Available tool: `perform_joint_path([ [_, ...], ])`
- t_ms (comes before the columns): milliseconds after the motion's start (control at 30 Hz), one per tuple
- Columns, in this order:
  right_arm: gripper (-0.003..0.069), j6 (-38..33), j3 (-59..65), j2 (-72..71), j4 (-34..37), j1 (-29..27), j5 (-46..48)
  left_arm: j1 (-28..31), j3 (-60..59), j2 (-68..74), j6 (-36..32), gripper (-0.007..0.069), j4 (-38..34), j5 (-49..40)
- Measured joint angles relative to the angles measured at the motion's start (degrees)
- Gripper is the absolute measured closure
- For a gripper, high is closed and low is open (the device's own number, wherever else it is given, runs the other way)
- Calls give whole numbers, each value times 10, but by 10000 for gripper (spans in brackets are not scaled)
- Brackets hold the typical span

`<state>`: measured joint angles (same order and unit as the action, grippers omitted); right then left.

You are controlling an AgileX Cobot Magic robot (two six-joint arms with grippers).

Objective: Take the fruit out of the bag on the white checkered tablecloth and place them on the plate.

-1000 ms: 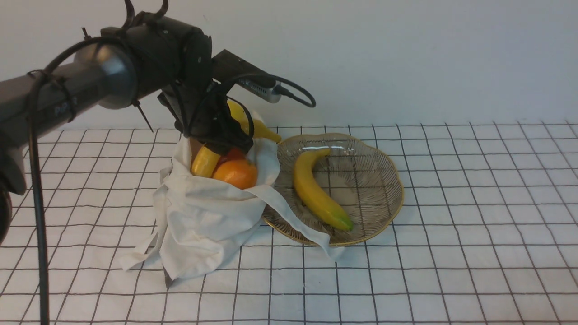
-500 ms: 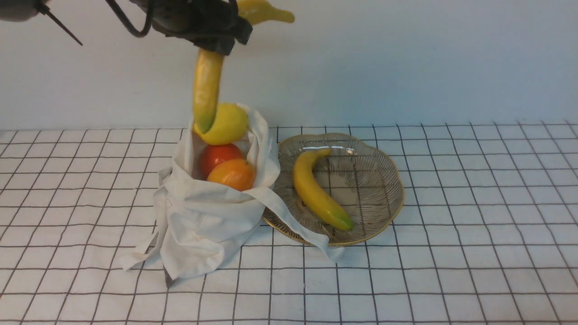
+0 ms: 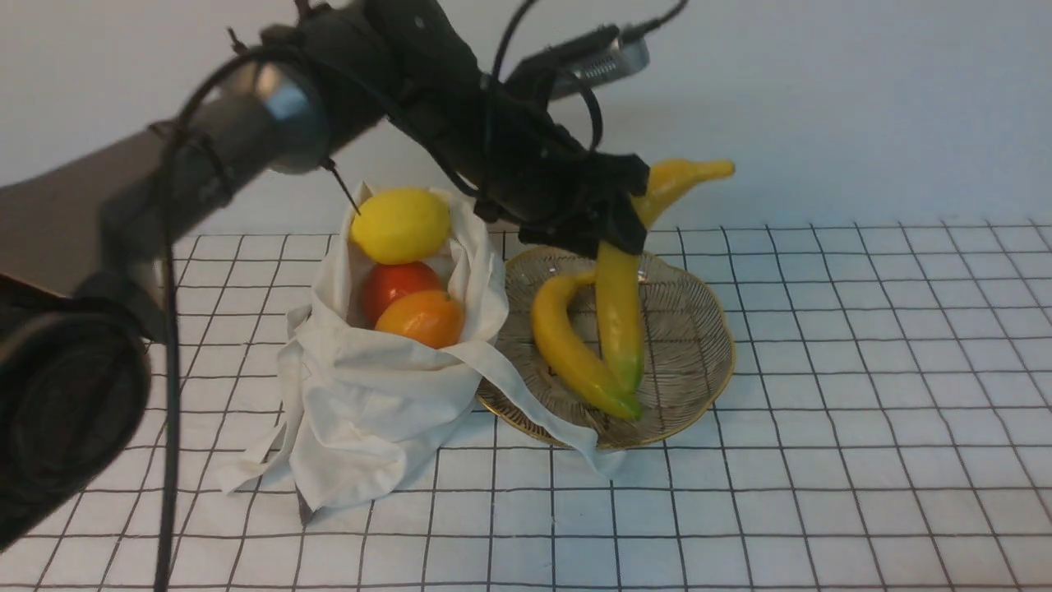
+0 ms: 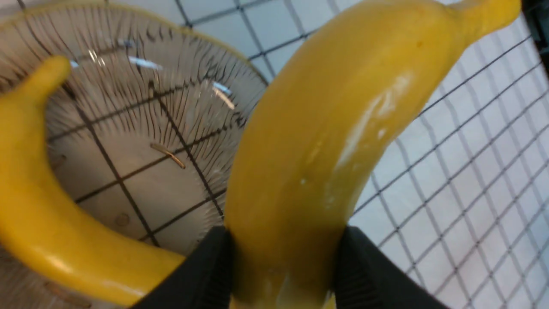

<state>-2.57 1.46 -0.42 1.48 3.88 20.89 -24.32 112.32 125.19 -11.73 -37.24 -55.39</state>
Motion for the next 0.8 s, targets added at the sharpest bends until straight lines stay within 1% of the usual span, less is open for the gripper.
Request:
perform_joint_path([
  [33,673,0,0,0,0,0,0,-3,0,12,0,295,-1,9],
  [67,673,0,0,0,0,0,0,-3,0,15,0,290,-1,10],
  [133,673,0,0,0,0,0,0,-4,-1,40,0,183,-3,36],
  [167,673,0,0,0,0,0,0,-4,-1,43,0,159,-4,39],
  [200,673,0,0,0,0,0,0,-4,-1,49,0,108,-3,46],
  [267,673,0,0,0,0,0,0,-3,-1,55,0,50,-4,47],
  [367,673,0,0,0,0,0,0,-1,3,55,0,34,-4,41],
  [400,673,0,0,0,0,0,0,1,12,55,0,46,-4,31],
  [500,673,0,0,0,0,0,0,11,40,51,0,120,-1,-8],
  [533,673,0,0,0,0,0,0,20,70,44,3,212,10,-44],
  [567,673,0,0,0,0,0,0,27,87,36,7,268,19,-63],
  [633,673,0,0,0,0,0,0,41,136,14,23,424,49,-114],
  [667,673,0,0,0,0,0,0,44,151,8,26,456,56,-122],
  [700,673,0,0,0,0,0,0,52,185,-15,35,554,86,-141],
  [733,673,0,0,0,0,0,0,56,204,-30,37,587,103,-144],
  [800,673,0,0,0,0,0,0,61,219,-63,43,614,140,-151],
])
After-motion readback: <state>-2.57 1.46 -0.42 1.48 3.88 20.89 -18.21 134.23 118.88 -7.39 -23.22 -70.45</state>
